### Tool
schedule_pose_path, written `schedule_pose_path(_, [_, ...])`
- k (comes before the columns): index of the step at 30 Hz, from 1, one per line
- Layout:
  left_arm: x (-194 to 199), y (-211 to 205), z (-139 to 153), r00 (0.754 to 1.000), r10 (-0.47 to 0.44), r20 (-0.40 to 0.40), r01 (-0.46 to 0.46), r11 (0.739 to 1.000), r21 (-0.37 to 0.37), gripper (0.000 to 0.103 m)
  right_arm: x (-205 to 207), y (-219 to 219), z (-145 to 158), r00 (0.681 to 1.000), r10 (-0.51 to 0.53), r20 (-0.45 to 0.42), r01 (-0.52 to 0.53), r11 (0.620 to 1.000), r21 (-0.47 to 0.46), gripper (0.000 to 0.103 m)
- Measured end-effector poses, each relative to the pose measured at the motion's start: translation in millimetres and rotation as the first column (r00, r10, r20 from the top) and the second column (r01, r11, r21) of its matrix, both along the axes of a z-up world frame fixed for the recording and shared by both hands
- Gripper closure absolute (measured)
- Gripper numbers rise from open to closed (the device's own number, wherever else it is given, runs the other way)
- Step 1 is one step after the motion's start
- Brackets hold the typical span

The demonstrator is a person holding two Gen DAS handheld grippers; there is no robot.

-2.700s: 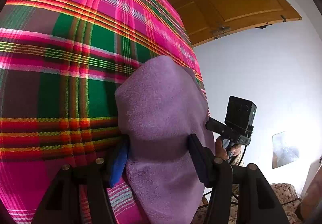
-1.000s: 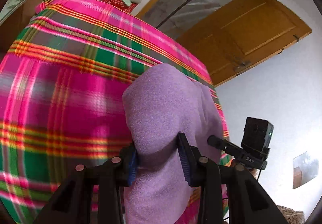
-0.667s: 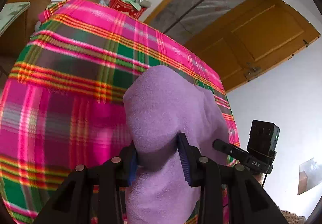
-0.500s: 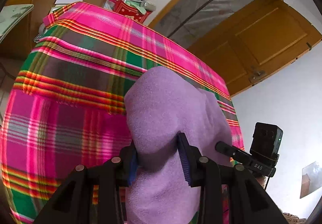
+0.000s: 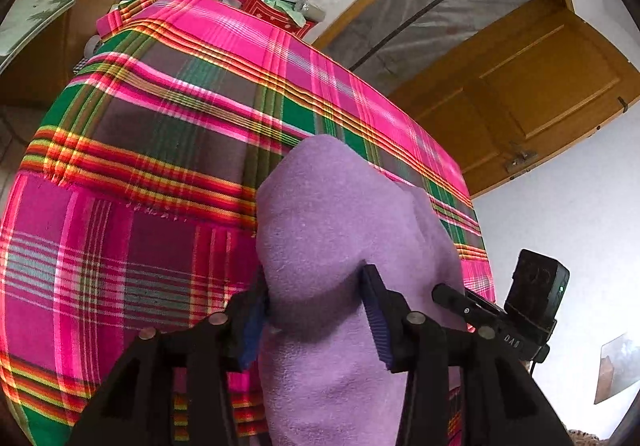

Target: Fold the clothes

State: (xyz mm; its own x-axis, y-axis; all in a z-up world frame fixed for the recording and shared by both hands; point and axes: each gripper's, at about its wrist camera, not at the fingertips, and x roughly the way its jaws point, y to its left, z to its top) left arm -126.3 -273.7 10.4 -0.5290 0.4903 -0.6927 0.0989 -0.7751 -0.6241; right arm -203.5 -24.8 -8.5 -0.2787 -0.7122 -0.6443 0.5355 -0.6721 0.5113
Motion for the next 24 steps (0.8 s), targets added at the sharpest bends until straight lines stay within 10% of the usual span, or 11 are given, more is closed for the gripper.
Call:
schedule_pose_path(11, [53.9, 6.6, 12.6, 0.997, 0.072, 0.012, -0.071, 0.997, -0.021, 0.056, 33.9, 12.5, 19.2, 0.990, -0.077, -0.122, 0.087, 0.993, 0.074, 0.063])
schedule_pose_path(16, [79.3, 29.2, 17.7, 0.996, 0.084, -0.008, -0.084, 0.983, -0.162, 0.056, 79.0, 12.6, 40.0, 0.961, -0.047, -0.272, 0.071, 0.994, 0.078, 0.063])
schedule_pose_path(24, [89.9, 55.1, 16.6, 0.992, 0.119, -0.045, -0.127, 0.938, -0.322, 0.053, 109.0, -0.7, 16.4, 0.968, 0.008, -0.250, 0.045, 0.977, 0.207, 0.070])
